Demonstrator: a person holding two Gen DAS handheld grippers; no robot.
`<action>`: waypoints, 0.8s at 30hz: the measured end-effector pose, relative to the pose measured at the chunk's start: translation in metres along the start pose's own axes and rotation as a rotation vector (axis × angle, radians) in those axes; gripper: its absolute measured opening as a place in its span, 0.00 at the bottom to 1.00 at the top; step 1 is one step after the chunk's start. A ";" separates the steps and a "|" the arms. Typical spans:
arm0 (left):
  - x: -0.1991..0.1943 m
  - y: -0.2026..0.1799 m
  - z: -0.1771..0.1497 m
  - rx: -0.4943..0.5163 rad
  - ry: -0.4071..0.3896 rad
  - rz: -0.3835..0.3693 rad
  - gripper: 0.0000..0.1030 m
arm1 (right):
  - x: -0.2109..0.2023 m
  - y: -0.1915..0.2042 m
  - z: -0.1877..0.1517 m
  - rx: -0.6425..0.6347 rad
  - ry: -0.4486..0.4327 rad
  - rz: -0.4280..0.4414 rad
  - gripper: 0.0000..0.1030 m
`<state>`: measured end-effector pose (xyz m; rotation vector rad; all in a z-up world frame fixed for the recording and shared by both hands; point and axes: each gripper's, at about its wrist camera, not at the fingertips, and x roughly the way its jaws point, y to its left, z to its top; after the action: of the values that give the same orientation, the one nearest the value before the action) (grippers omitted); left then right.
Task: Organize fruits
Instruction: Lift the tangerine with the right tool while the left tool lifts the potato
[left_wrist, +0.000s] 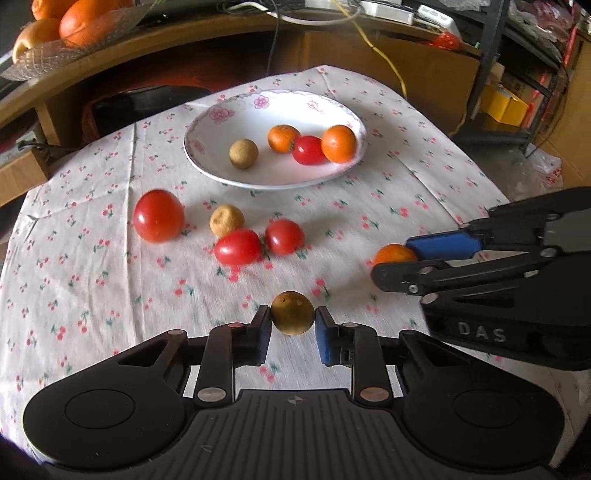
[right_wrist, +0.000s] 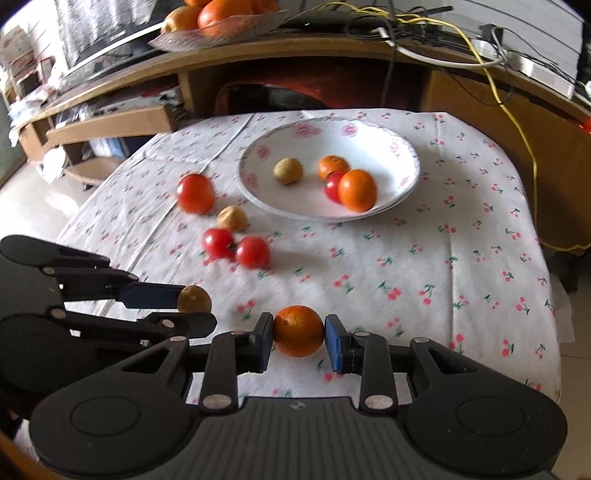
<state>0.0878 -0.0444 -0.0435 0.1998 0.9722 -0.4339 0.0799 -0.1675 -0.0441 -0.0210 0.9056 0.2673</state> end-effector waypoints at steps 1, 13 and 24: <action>-0.002 -0.001 -0.003 0.005 0.003 -0.002 0.32 | -0.001 0.003 -0.003 -0.010 0.006 0.000 0.31; -0.003 0.003 -0.023 0.039 0.027 -0.006 0.39 | -0.004 0.014 -0.024 -0.041 0.038 -0.024 0.31; -0.005 0.001 -0.026 0.032 0.037 -0.006 0.63 | 0.001 0.005 -0.024 -0.024 0.056 -0.006 0.35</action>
<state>0.0663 -0.0326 -0.0534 0.2344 1.0031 -0.4529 0.0612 -0.1652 -0.0593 -0.0541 0.9580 0.2728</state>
